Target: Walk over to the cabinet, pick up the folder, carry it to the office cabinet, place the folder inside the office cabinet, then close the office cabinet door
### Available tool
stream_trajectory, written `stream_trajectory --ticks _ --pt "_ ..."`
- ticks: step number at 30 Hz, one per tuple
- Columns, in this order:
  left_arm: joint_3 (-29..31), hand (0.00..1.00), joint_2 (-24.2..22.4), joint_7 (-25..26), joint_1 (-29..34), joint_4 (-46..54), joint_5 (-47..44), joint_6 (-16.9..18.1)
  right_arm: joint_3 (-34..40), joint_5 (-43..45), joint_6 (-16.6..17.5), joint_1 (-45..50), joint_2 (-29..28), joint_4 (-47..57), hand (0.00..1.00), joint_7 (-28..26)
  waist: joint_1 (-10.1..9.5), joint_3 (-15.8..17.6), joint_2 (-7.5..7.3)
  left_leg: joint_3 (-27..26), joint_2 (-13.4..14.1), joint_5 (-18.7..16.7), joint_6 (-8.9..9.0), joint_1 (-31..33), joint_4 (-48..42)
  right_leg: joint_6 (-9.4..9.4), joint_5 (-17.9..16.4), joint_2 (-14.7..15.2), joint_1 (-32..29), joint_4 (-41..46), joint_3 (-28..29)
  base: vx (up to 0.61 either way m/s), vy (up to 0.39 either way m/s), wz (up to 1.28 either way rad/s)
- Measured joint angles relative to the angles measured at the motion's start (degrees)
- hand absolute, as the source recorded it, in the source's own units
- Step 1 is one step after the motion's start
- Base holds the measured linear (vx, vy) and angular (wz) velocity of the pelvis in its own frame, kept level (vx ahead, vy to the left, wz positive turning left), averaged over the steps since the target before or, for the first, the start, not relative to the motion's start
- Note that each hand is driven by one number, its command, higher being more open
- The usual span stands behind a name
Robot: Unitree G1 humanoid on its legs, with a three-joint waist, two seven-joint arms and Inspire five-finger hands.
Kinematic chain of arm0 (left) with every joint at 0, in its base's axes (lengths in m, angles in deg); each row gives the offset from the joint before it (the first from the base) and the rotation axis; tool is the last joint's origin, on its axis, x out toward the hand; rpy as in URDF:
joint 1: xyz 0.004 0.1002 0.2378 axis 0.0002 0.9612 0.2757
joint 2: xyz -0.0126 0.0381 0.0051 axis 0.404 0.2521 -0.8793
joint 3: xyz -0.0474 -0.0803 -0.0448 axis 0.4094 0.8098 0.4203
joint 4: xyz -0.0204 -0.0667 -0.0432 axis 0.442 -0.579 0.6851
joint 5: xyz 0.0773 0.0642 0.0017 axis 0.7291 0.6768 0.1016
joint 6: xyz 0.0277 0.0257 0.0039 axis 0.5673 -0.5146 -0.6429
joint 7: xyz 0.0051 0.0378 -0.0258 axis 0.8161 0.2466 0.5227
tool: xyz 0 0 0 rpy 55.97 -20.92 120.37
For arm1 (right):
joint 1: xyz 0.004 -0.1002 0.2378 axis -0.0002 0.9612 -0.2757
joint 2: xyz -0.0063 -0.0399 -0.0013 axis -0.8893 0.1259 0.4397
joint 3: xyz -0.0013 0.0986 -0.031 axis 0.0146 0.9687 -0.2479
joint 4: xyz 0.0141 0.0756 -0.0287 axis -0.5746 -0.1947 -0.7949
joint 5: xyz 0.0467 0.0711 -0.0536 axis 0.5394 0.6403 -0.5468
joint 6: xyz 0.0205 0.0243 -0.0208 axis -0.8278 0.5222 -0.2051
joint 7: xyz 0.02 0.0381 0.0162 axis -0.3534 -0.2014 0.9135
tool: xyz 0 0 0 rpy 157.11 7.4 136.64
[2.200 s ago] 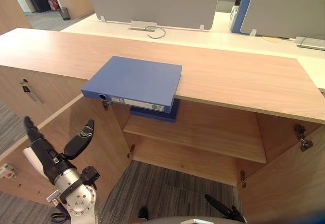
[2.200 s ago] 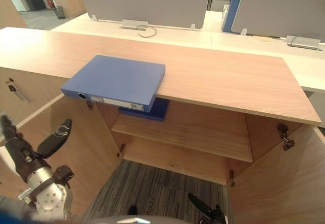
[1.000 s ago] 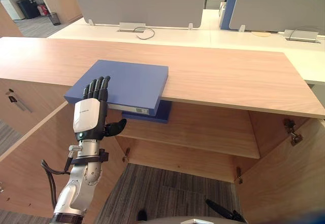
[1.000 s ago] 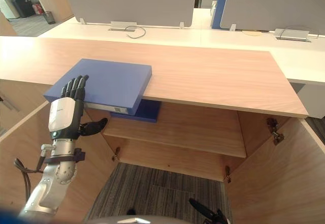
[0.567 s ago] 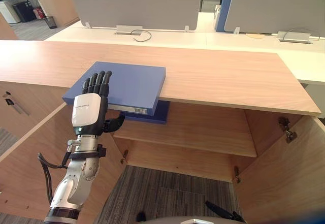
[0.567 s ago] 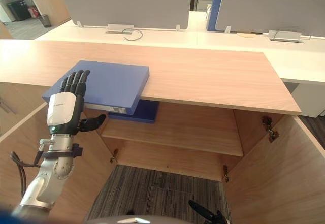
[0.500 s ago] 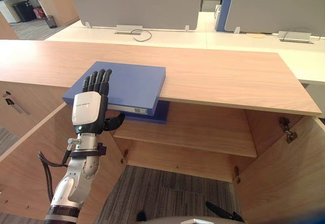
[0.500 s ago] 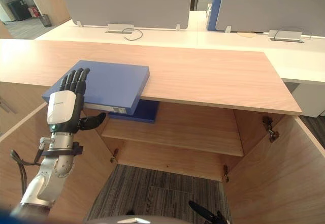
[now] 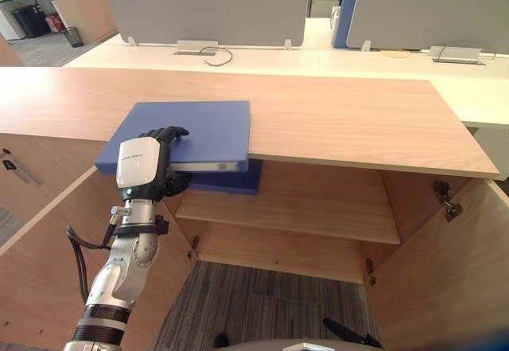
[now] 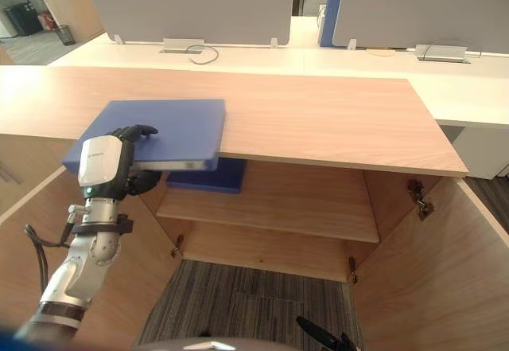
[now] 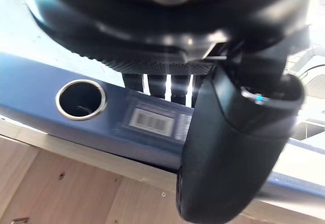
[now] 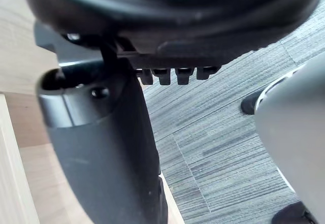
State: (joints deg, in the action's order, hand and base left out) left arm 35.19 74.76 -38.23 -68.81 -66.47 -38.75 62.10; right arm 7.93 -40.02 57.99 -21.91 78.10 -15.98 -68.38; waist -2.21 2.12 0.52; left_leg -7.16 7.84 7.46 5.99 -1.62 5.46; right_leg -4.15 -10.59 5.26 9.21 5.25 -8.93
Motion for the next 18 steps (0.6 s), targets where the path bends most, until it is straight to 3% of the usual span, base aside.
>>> stream_trajectory --ticks 7,11,14,17,18 --pt "1.79 0.00 -0.83 1.84 -3.27 0.85 -0.79 0.72 0.98 -0.01 -0.25 -0.07 -0.10 -0.02 1.00 0.40 0.92 -0.03 0.00 -0.61 0.02 -0.35 0.15 -0.30 0.00 0.00 0.00 0.05 0.00 -0.08 0.66 0.01 0.011 -0.05" --pt "3.40 0.00 -7.64 1.87 0.46 6.70 -4.18 0.77 0.88 -0.01 -0.27 -0.10 -0.21 -0.01 1.00 0.50 0.91 0.15 -0.27 -1.08 -0.06 -0.60 0.20 -0.32 -0.01 0.00 0.00 0.18 -0.14 -0.34 1.04 0.03 0.015 -0.05" --pt "3.16 0.00 -12.58 1.91 4.15 12.43 -8.88 2.89 0.39 -0.05 -0.27 -0.20 -0.37 0.04 1.00 0.97 0.91 0.28 -0.49 -1.24 -0.09 -0.65 0.22 -0.32 -0.01 0.01 0.00 0.23 -0.19 -0.36 1.16 0.01 0.005 -0.02" --pt "2.44 0.00 -17.23 0.05 7.87 19.87 -25.11 8.08 -3.90 -1.70 -0.22 0.11 -0.12 2.05 1.00 1.47 0.91 0.24 -0.49 -2.19 0.06 -0.61 0.23 -0.61 -0.06 0.10 0.08 0.21 -0.64 0.03 2.41 0.01 0.012 -0.19" --pt "2.01 0.00 -19.37 -2.64 9.37 22.70 -37.57 11.34 -7.01 0.80 0.29 1.32 0.13 5.29 1.00 0.78 0.90 0.18 -0.46 -3.22 0.21 -0.57 0.19 -0.66 -0.09 0.11 0.10 0.19 -1.41 0.68 3.29 -0.01 0.013 -0.30"
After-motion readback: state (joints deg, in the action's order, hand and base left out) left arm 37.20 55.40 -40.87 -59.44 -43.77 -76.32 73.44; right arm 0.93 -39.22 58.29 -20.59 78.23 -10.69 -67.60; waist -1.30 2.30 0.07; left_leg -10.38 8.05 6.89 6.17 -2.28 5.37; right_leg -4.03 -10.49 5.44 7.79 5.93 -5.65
